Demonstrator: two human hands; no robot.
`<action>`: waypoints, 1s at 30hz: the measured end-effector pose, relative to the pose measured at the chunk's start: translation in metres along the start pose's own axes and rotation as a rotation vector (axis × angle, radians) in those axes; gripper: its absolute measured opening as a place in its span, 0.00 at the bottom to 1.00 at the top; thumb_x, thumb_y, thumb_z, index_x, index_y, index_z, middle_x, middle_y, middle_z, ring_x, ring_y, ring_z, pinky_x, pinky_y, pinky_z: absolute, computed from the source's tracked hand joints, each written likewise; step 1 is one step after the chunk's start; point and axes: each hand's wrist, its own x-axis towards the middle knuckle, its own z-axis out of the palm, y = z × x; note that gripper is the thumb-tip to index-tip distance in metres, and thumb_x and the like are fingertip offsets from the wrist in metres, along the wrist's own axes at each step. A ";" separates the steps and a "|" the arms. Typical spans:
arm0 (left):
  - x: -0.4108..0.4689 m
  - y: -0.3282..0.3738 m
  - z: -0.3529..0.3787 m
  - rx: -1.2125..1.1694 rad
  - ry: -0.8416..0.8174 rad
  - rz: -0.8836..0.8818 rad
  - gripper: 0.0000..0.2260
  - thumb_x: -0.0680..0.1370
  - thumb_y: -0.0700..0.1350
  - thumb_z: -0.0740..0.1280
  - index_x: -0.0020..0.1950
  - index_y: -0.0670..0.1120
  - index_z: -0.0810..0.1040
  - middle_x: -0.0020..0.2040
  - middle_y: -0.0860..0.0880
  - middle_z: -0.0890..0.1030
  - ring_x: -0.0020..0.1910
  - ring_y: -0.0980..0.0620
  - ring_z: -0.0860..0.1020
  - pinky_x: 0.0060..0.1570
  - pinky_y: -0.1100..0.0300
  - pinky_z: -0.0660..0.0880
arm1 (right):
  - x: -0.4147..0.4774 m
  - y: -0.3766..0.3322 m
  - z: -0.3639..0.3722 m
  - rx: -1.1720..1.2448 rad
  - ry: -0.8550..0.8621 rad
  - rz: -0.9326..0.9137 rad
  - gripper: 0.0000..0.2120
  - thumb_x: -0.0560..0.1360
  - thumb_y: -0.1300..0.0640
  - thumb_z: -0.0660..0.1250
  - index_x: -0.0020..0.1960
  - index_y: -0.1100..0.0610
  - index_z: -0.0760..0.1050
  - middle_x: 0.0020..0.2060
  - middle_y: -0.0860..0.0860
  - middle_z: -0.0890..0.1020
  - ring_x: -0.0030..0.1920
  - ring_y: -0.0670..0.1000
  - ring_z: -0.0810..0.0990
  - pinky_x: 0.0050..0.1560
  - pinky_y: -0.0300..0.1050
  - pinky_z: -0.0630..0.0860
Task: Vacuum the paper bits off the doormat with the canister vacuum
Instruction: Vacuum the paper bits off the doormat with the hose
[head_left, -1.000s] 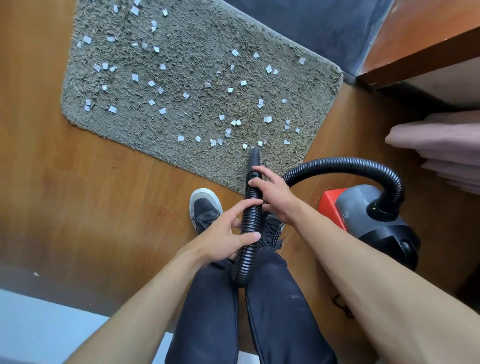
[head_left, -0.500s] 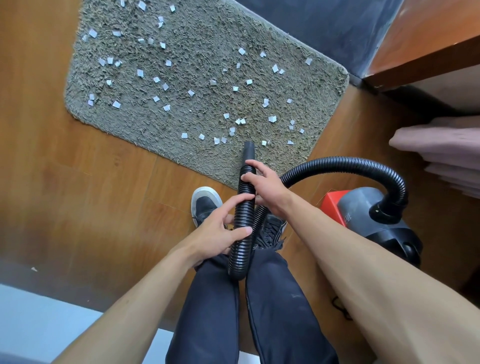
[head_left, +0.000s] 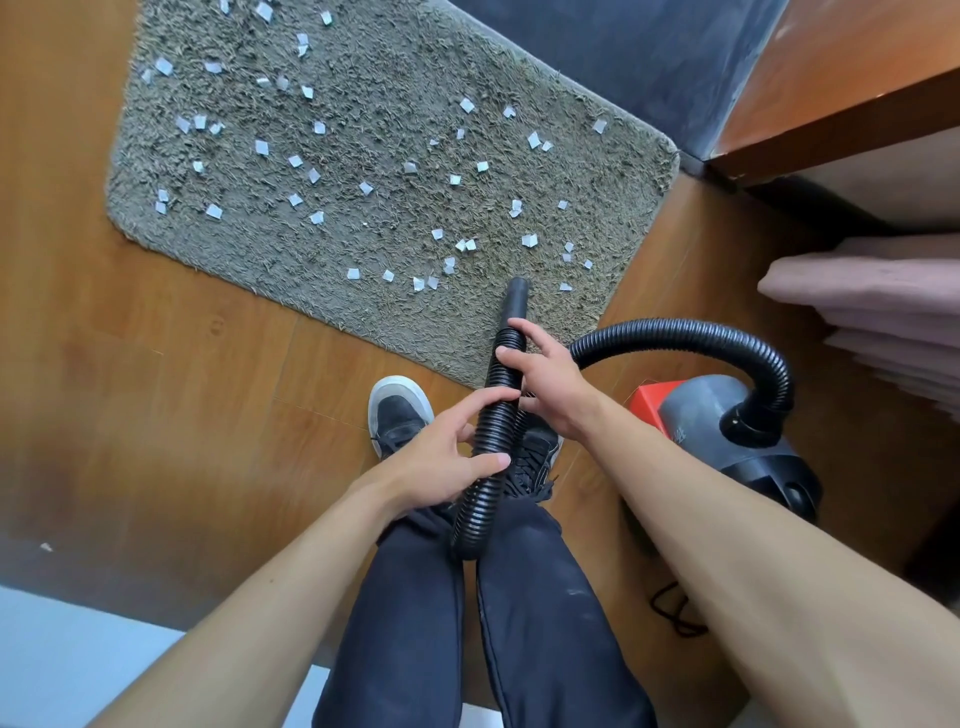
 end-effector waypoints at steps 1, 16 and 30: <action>-0.001 -0.002 -0.002 -0.004 0.008 -0.003 0.27 0.80 0.37 0.67 0.69 0.65 0.69 0.56 0.39 0.79 0.45 0.40 0.79 0.46 0.30 0.76 | 0.000 0.000 0.003 -0.013 -0.008 0.005 0.22 0.78 0.63 0.65 0.70 0.47 0.70 0.54 0.54 0.80 0.41 0.49 0.81 0.33 0.43 0.77; 0.012 0.016 0.002 0.056 -0.012 -0.008 0.26 0.80 0.32 0.64 0.73 0.55 0.68 0.49 0.50 0.79 0.38 0.62 0.80 0.32 0.71 0.74 | 0.002 -0.003 -0.008 0.073 0.088 -0.024 0.22 0.79 0.63 0.64 0.70 0.48 0.69 0.52 0.52 0.79 0.44 0.50 0.80 0.34 0.43 0.78; 0.034 0.034 0.024 0.145 -0.074 -0.082 0.25 0.81 0.37 0.65 0.69 0.63 0.69 0.53 0.46 0.79 0.36 0.56 0.83 0.29 0.60 0.77 | -0.001 -0.003 -0.042 0.110 0.170 -0.047 0.20 0.79 0.62 0.64 0.67 0.46 0.71 0.51 0.53 0.79 0.41 0.50 0.79 0.35 0.42 0.77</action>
